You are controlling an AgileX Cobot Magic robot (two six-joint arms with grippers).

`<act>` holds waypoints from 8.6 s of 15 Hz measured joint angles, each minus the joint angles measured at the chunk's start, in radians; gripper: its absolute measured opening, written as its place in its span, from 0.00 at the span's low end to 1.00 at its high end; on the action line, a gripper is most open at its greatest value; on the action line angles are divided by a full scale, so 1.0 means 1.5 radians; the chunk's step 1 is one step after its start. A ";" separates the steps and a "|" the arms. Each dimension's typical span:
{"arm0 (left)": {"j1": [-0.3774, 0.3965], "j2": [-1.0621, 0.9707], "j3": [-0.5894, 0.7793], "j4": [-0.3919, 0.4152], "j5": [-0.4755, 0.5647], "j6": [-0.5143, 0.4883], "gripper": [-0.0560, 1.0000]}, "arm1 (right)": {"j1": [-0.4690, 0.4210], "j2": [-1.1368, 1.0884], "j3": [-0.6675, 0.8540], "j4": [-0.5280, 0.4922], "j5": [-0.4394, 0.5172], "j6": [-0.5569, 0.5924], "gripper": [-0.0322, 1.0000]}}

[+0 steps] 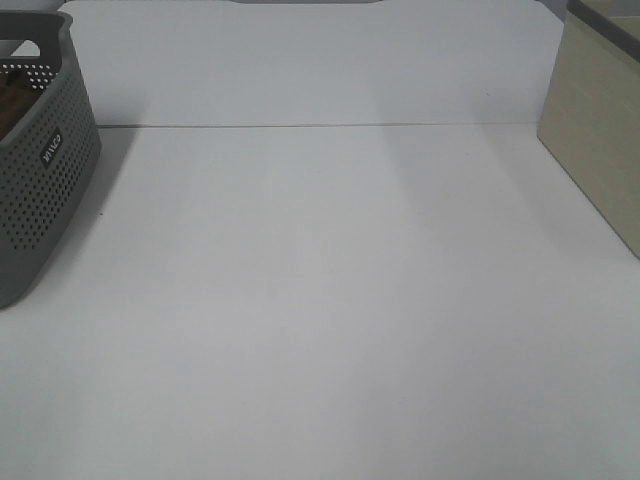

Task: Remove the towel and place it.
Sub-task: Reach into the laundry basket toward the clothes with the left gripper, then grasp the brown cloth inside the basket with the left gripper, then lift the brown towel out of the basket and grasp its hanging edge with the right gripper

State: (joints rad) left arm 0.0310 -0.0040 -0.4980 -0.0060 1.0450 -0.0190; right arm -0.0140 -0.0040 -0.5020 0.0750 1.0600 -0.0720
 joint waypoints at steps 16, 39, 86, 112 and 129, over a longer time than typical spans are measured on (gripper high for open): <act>0.000 0.000 0.000 0.000 0.000 0.013 0.99 | 0.000 0.000 0.000 0.000 0.000 0.000 0.83; 0.000 0.000 0.000 -0.001 0.000 0.013 0.99 | 0.000 0.000 0.000 0.000 0.000 0.000 0.83; 0.054 1.489 -0.945 0.295 0.051 0.612 0.99 | 0.000 0.000 0.000 0.000 0.000 0.000 0.83; 0.021 1.369 -0.971 0.329 0.110 0.553 0.05 | 0.000 0.000 0.000 0.000 0.000 0.000 0.83; -0.403 0.992 -0.971 0.344 0.116 0.436 0.05 | 0.000 0.013 -0.006 0.010 -0.005 -0.016 0.83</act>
State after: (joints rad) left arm -0.5740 1.4840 -1.9550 0.5100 1.2190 0.6350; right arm -0.0140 0.0160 -0.5110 0.0900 1.0530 -0.0960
